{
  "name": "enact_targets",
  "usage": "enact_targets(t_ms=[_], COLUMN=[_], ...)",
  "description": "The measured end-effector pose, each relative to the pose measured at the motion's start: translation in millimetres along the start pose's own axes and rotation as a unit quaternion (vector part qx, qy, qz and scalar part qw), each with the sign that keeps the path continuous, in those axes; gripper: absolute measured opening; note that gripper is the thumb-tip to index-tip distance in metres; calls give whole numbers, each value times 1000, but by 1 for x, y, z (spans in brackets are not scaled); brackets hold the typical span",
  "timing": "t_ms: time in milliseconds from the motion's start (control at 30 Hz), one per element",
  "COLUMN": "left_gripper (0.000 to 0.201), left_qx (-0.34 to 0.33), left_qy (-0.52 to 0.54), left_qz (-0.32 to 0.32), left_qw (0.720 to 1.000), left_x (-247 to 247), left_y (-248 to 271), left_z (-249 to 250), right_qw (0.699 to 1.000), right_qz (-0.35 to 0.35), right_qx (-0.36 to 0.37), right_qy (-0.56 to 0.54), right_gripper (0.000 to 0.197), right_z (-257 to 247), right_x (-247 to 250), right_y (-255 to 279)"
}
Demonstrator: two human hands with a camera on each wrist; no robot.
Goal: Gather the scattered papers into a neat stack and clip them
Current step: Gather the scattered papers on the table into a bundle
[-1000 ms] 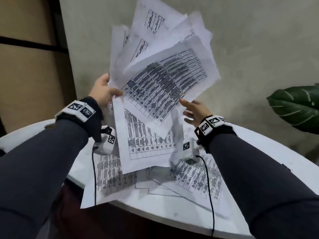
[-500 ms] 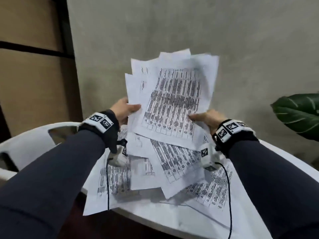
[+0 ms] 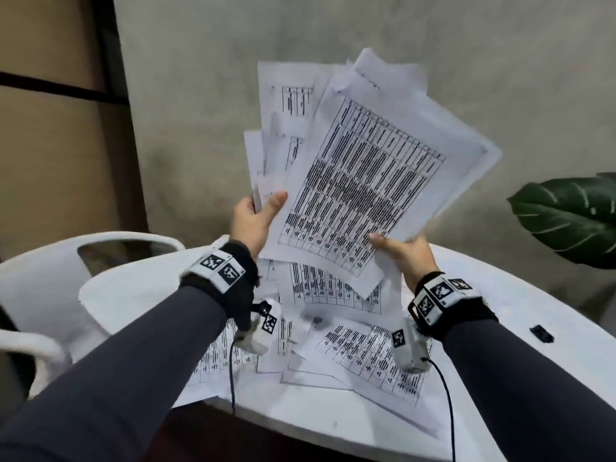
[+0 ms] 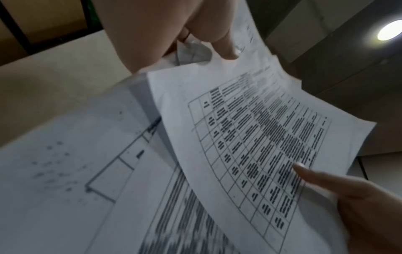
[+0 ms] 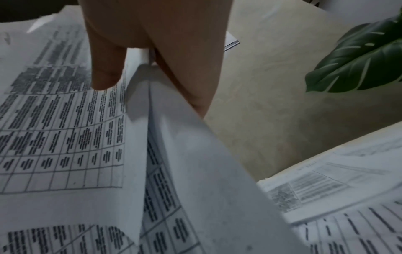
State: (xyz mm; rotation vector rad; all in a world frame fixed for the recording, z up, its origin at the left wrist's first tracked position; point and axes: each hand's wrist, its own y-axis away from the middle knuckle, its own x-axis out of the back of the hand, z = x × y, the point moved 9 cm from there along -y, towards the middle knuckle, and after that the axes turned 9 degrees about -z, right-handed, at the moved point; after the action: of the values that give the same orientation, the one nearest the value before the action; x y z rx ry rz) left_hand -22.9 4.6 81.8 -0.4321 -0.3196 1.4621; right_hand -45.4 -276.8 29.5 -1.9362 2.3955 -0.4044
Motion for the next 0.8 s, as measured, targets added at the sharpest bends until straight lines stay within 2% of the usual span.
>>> enact_targets(t_ms=[100,200,233,267,333,400,500,533,567,600,633,733,767,800], left_gripper=[51,105,114,117,119,123,117,123,125,118,104,53,49,56], left_qx=[35,68,81,87,90,88,60,56,56,52,50,32,32,38], left_qy=[5,-5,-16,-25,-26,-18,-5,-9,-9,-8,-8,-5,-6,-8], left_qz=[-27,-67,-86,-107,-132,-128,-128,-123,-117,-108,-96,-14,7,11], left_qw=[999,995,993,990,987,988,990,991,991,993,994,999,999,999], left_x=[-12,-21,-24,-25,-26,-23,-22,-22,-22,-20,-19,-8,-6,-7], left_y=[15,25,27,28,27,23,12,9,7,4,4,13,18,22], left_z=[-19,-36,-43,-48,-51,-47,-28,-22,-19,-17,-16,-14,-17,-22], right_qw=[999,998,997,996,997,994,994,994,995,994,994,982,977,977], right_qz=[-6,-10,-15,-19,-13,-3,1,-5,-10,-14,-10,55,63,63], right_qx=[32,60,64,71,69,83,93,94,93,97,105,137,143,137], right_qy=[-15,-34,-38,-40,-43,-68,-59,-50,-43,-38,-35,-120,-145,-151], right_gripper=[55,40,36,40,76,95,112,101,75,51,42,68,73,69], right_z=[-1,-3,-3,-5,-8,-16,-31,-37,-40,-41,-45,-46,-43,-37], right_x=[2,9,9,9,11,14,10,7,4,0,-2,1,2,2], right_y=[7,8,9,10,8,2,-5,-6,-7,-8,-7,1,2,1])
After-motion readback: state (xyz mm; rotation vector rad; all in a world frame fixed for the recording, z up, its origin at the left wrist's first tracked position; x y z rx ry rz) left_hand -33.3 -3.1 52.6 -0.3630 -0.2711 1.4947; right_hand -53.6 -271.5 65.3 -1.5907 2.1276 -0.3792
